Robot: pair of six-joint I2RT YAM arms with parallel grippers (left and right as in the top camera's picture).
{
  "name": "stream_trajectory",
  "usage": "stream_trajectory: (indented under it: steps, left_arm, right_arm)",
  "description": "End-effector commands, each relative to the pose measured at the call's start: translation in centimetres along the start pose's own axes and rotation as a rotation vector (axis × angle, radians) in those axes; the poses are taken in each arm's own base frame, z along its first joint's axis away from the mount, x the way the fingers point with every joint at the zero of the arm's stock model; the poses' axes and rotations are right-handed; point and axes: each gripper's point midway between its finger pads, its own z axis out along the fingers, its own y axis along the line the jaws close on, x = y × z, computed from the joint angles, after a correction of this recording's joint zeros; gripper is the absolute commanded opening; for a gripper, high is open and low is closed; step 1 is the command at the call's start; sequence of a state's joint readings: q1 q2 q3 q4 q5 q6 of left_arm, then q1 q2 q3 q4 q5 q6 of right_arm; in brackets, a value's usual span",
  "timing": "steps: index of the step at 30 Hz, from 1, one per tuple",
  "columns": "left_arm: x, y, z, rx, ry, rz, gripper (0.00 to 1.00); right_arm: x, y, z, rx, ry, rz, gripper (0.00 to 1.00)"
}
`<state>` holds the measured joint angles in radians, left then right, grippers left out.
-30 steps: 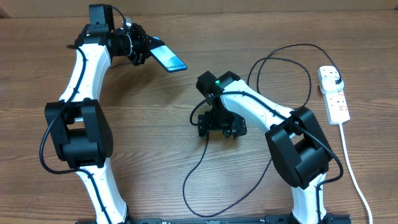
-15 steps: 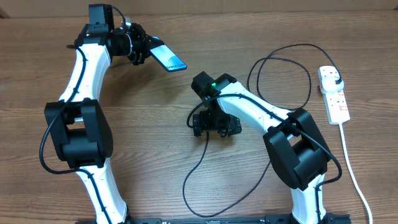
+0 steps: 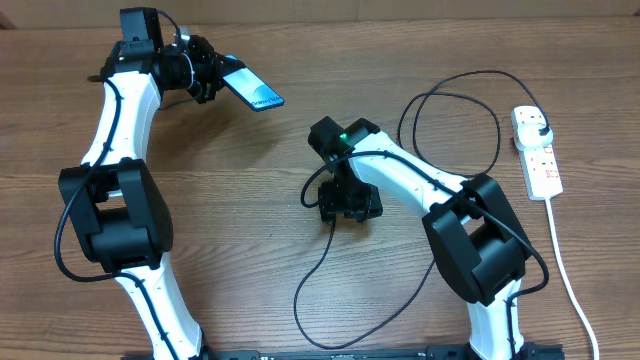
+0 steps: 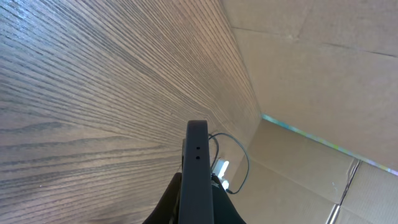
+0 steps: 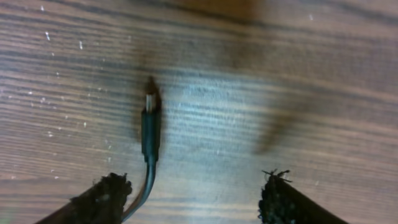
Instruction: Plug charger to phone and switch on socket
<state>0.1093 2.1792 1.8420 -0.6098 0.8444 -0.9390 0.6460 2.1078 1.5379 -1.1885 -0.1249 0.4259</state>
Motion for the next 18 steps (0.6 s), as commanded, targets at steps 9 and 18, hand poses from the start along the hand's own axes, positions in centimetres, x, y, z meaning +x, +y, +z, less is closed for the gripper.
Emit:
stream_trajectory:
  steps: [9,18]
  left_arm:
    - [0.1,-1.1,-0.2,0.03,0.01,0.023,0.04]
    - [0.3,-1.3,-0.2,0.04,0.024,0.026,0.04]
  right_arm:
    - [-1.1,-0.1,1.3,0.056,-0.022,-0.049,0.61]
    - [-2.5,0.0,1.2,0.062,-0.084,-0.058,0.45]
